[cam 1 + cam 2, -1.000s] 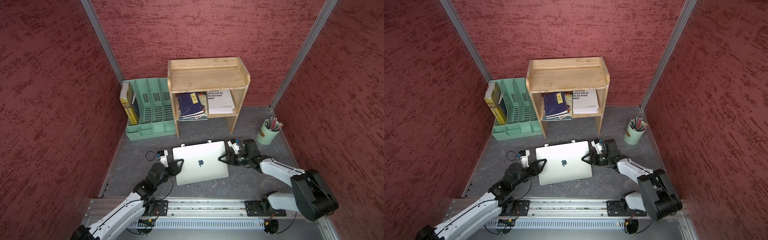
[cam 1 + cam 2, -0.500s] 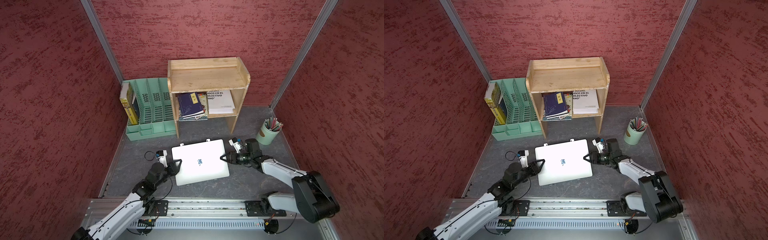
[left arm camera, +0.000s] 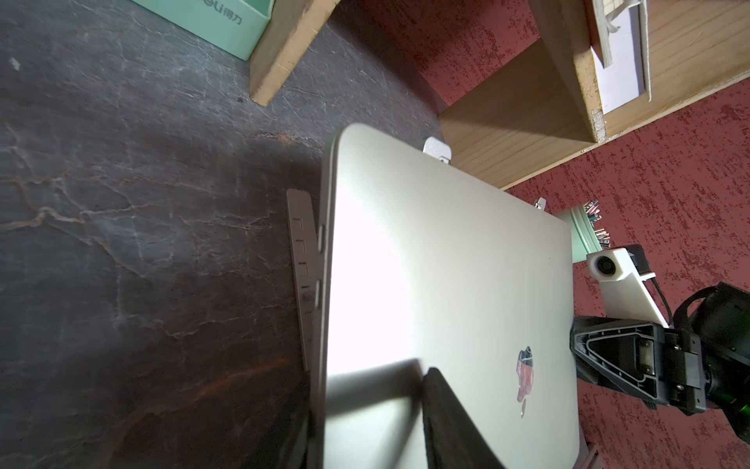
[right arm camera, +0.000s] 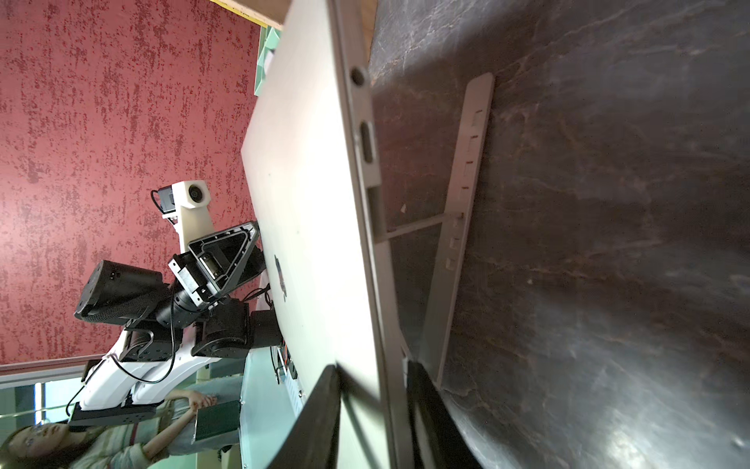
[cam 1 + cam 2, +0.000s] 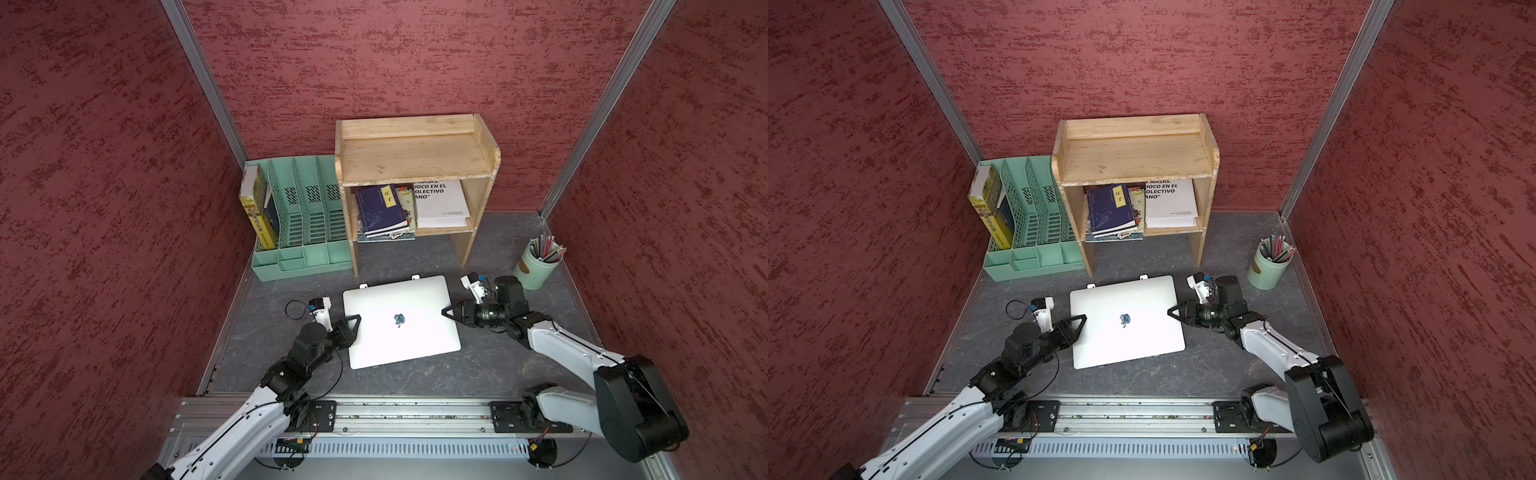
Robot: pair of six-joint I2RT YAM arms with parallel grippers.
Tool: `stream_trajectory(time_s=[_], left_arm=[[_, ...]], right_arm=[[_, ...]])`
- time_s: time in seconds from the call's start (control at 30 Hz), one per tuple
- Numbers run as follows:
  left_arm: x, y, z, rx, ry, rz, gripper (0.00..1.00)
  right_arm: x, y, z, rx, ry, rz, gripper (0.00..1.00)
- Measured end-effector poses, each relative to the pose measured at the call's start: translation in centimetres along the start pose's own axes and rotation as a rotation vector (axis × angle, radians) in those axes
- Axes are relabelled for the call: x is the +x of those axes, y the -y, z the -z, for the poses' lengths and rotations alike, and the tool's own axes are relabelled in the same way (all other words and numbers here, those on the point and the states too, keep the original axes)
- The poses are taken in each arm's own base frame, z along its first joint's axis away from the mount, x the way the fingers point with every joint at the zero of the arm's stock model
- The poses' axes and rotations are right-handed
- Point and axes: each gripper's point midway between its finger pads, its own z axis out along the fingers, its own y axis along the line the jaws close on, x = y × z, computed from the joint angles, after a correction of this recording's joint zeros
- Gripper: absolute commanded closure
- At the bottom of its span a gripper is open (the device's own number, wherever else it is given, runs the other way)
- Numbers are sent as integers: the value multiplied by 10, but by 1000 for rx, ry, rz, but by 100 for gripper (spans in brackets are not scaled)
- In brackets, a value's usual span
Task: Close the laptop lid and set it aside
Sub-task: Pick up the laptop from the computer stand.
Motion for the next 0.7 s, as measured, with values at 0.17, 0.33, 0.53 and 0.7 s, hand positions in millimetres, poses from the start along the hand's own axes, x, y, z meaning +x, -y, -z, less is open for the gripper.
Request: stream_trajectory(time_s=[0.17, 0.33, 0.53, 0.7], left_arm=[[-4, 3, 2, -6, 2, 11, 60], [-10, 4, 4, -15, 28, 33, 74], [-20, 6, 10, -28, 60, 40, 87], [-28, 13, 18, -42, 63, 50, 95]], right_arm=[[0, -1, 1, -1, 3, -15, 72], [-1, -5, 1, -21, 10, -11, 84], [0, -12, 0, -44, 8, -31, 89], [2, -22, 2, -59, 8, -63, 93]])
